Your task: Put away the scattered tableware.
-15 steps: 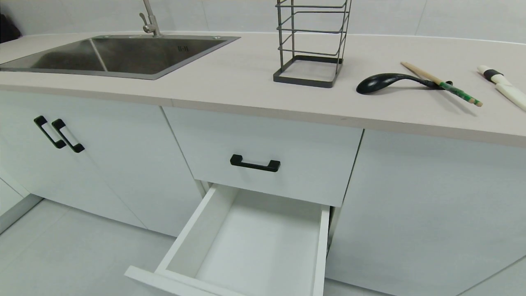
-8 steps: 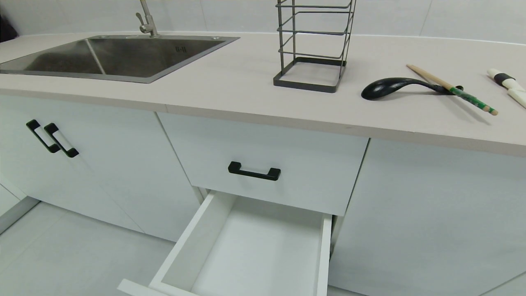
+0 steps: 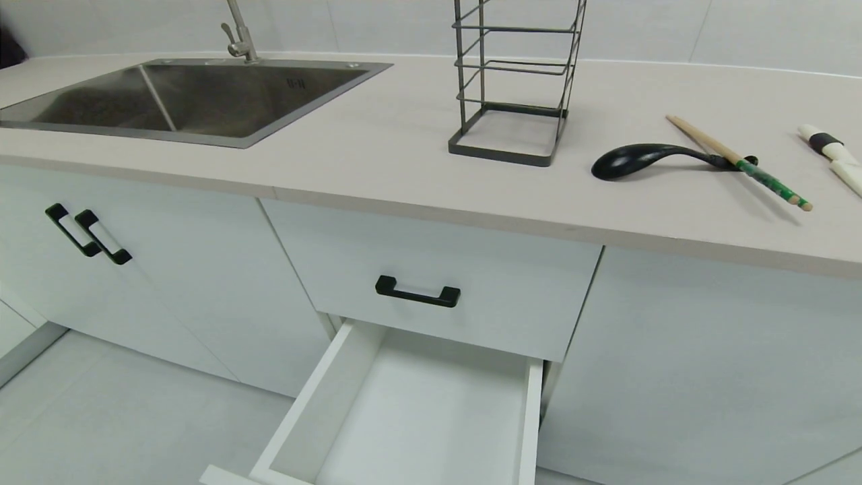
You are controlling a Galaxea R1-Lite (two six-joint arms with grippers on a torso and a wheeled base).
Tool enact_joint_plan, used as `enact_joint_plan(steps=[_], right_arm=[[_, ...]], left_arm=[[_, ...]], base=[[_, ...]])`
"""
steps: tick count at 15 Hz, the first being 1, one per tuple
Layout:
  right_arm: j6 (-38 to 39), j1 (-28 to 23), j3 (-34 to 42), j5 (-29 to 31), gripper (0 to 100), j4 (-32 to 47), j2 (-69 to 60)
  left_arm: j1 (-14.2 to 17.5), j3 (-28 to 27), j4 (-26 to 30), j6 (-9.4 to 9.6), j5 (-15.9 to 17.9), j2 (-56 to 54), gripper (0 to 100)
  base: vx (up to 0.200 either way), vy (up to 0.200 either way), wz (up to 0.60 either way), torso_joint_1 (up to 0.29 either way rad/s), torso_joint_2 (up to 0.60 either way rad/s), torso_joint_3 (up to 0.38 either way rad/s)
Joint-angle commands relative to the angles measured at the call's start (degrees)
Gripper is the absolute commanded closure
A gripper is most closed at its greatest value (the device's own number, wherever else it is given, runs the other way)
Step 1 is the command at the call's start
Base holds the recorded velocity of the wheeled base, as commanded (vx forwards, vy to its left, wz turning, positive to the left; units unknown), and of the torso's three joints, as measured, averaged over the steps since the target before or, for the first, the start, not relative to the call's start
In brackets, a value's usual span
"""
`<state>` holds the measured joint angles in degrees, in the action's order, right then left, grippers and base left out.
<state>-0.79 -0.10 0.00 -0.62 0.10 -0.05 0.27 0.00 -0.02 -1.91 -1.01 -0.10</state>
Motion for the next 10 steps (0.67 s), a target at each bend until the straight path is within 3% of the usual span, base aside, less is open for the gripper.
enact_joint_plan(steps=[1,10], right_arm=[[-0.09,0.01,0.00,0.01,100,-0.01,0.05],[-0.09,0.01,0.00,-0.08,100,0.08,0.05]], left_arm=[[0.00,0.00,-0.06,-0.02,-0.04,0.10,0],[0.00,0.00,-0.06,-0.02,-0.04,0.10,0]], base=[[0.000,0.000,0.00,0.188,-0.45,-0.281],[0.000,0.000,0.00,0.183,-0.49,-0.284]])
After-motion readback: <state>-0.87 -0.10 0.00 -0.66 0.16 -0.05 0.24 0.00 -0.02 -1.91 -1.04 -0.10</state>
